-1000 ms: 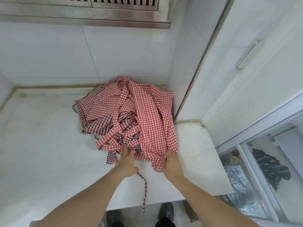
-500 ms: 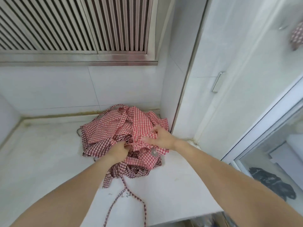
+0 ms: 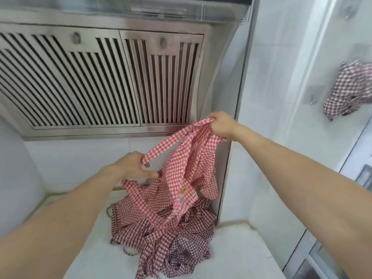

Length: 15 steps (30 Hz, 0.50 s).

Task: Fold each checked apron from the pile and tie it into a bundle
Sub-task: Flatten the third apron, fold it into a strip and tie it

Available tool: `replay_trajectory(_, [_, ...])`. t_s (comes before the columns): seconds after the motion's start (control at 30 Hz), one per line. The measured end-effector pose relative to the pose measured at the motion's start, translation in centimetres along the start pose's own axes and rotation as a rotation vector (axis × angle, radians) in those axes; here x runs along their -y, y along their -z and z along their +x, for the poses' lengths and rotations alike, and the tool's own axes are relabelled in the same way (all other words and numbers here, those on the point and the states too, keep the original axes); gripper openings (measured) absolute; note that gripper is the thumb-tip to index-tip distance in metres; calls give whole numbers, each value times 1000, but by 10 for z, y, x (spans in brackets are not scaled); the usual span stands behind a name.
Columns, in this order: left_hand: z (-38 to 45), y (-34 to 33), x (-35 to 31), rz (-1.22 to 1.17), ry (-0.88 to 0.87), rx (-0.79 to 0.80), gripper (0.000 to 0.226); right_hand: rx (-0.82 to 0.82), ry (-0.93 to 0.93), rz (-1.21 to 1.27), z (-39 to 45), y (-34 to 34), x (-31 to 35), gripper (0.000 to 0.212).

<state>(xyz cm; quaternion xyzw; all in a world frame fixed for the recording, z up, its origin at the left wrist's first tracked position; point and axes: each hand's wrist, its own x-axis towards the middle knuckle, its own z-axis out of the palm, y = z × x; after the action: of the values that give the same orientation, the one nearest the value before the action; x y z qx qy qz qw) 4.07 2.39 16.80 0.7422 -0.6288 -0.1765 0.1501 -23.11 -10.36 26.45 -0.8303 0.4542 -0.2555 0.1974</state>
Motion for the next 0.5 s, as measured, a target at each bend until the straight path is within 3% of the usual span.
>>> replay_trajectory(0.1, [5, 2, -1, -93, 42, -33, 63, -100, -58, 412, 7, 26, 11, 25])
replay_trajectory(0.23, [1, -4, -48, -548, -32, 45, 100, -37, -165, 700, 7, 40, 42, 27])
replay_trajectory(0.3, [0, -13, -78, -590, -160, 114, 83, 38, -144, 733, 6, 38, 60, 30])
replay_trajectory(0.37, [6, -26, -94, -494, -231, 18, 60, 78, -119, 755, 6, 35, 74, 31])
replay_trajectory(0.43, [14, -31, -92, -402, -201, -122, 38, 92, -104, 771, 5, 37, 79, 33])
replay_trajectory(0.5, [15, -23, -77, -372, -171, -151, 30, 104, -79, 728, 0, 44, 75, 35])
